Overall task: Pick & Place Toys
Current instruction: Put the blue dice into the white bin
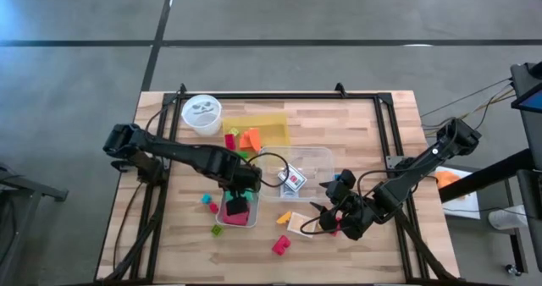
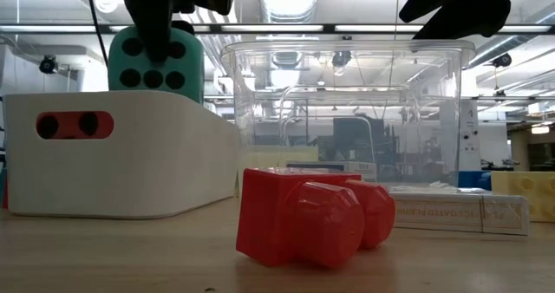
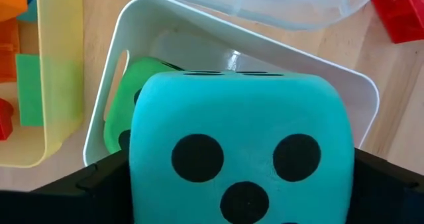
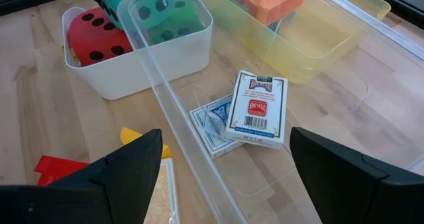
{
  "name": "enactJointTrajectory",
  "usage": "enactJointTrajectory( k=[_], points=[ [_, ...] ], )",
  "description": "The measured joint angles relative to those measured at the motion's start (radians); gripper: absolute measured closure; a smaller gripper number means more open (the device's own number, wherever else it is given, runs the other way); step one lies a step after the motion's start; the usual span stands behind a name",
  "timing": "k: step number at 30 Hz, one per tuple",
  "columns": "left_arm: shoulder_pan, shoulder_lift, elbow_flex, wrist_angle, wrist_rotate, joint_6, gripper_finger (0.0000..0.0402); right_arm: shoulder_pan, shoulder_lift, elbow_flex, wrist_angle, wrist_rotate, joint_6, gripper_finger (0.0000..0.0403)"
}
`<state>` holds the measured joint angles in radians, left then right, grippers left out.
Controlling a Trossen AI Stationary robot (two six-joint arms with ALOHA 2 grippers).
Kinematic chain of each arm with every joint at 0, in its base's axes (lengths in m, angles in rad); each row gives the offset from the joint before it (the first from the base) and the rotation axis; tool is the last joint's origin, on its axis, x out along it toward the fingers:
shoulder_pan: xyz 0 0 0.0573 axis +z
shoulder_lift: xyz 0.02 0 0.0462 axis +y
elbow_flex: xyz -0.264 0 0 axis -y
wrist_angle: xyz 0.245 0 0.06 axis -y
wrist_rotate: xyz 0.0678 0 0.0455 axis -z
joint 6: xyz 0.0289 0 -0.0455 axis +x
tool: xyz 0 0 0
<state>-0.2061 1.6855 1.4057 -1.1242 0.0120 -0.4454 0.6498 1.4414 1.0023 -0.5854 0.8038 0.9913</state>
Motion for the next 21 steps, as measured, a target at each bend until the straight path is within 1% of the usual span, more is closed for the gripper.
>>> enactJointTrajectory(
  k=[4, 21],
  points=[
    [0.008, 0.000, 0.000, 0.001, 0.002, -0.007, 0.0006, 0.000, 0.000, 0.000, 0.000, 0.000, 0.000, 0.0078],
    [0.009, -0.004, 0.002, 0.003, 0.000, -0.005, 0.0002, 0.000, 0.000, 0.000, 0.000, 0.000, 0.000, 0.0078]
  ],
)
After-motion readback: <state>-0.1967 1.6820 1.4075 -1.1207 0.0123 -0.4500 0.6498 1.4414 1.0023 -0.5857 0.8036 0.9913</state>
